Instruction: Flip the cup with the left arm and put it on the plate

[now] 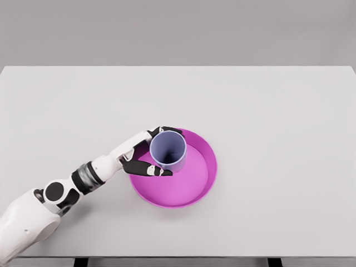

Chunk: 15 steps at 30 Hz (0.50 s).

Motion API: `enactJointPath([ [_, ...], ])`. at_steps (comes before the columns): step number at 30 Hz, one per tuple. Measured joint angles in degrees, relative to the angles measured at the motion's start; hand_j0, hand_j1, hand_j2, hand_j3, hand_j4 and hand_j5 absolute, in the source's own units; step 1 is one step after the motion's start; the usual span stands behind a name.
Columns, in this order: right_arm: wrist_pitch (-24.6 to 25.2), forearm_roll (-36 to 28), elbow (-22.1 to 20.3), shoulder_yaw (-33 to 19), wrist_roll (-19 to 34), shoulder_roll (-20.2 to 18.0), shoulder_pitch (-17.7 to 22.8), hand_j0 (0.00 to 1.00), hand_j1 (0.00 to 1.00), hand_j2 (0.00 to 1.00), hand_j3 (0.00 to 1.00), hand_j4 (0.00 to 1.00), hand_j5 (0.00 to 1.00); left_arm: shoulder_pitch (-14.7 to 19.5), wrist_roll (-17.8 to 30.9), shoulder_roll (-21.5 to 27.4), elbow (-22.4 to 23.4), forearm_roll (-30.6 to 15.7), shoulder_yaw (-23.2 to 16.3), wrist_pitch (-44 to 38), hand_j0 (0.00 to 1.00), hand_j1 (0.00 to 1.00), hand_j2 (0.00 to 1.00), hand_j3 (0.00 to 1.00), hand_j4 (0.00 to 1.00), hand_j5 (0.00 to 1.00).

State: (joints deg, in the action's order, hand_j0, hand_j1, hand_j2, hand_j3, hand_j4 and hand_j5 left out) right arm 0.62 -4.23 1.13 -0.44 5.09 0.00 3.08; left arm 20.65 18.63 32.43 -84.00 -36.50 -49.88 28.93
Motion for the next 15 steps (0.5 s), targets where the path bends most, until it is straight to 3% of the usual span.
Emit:
enactJointPath([
  [6, 0.0, 0.0, 0.0, 0.0, 0.0, 0.0, 0.0, 1.0, 1.0, 1.0, 1.0, 1.0, 1.0, 0.0, 0.0, -0.2, 0.1, 0.0, 0.0, 0.0, 0.86, 0.86, 0.86, 0.86, 0.86, 0.86],
  [8, 0.0, 0.0, 0.0, 0.0, 0.0, 0.0, 0.0, 1.0, 1.0, 1.0, 1.0, 1.0, 1.0, 0.0, 0.0, -0.2, 0.2, 0.0, 0.0, 0.0, 1.0, 1.0, 1.0, 1.0, 1.0, 1.0],
  [15, 0.0, 0.0, 0.0, 0.0, 0.0, 0.0, 0.0, 1.0, 1.0, 1.0, 1.0, 1.0, 1.0, 0.0, 0.0, -0.2, 0.1, 0.1, 0.0, 0.0, 1.0, 1.0, 1.0, 1.0, 1.0, 1.0],
])
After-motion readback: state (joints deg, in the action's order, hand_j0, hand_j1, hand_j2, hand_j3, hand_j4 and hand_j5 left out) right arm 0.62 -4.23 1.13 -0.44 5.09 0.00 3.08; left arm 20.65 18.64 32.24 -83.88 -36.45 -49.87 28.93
